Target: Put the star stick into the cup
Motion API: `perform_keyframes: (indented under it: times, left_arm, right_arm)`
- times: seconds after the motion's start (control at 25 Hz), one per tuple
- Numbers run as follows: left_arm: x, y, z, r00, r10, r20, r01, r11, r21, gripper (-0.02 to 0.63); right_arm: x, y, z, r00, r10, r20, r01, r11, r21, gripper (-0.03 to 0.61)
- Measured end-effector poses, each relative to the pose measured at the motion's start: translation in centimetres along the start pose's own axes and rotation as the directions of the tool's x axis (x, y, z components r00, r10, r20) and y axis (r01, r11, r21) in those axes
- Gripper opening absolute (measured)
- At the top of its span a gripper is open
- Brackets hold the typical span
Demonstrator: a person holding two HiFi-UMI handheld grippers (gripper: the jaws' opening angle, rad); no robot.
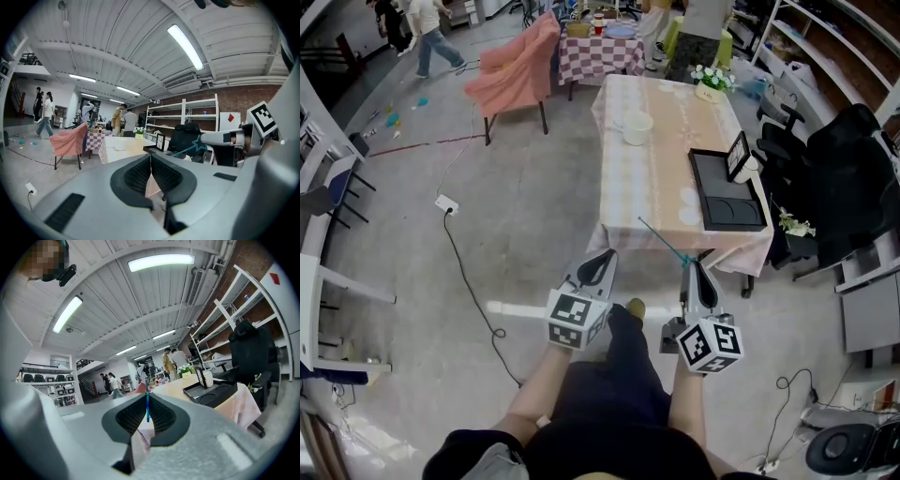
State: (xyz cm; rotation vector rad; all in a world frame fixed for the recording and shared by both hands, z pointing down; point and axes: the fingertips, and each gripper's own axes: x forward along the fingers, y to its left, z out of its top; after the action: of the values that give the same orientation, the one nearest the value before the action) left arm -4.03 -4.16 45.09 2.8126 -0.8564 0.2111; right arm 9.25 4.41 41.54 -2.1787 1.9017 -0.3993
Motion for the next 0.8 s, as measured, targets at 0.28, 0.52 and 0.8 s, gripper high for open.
perform_keyframes:
  times: [0.28, 0.52, 0.8]
  left_arm:
    - [1.6, 0.6, 0.3, 1.0, 0.006, -0.003, -0.006, 1.0, 0.004, 0.013]
    - [3.9, 1.6, 0.7, 1.0, 0.007, -0.006, -0.007, 1.0, 0.01, 0.012]
    - [6.8, 3.3, 2.0, 1.0, 0.014, 0.001, -0.014, 1.0, 0.009, 0.014]
  right_arm:
    - [1.4, -0.9, 0.3, 1.0, 0.001, 0.006, -0.001, 1.0, 0.007, 0.017]
    - [3.8, -2.0, 0.7, 1.0, 0.004, 0.014, -0.004, 1.0, 0.019, 0.017]
    - [7.4, -3.0, 1.5, 1.0, 0.018, 0.015, -0.019, 0.999, 0.031, 0.017]
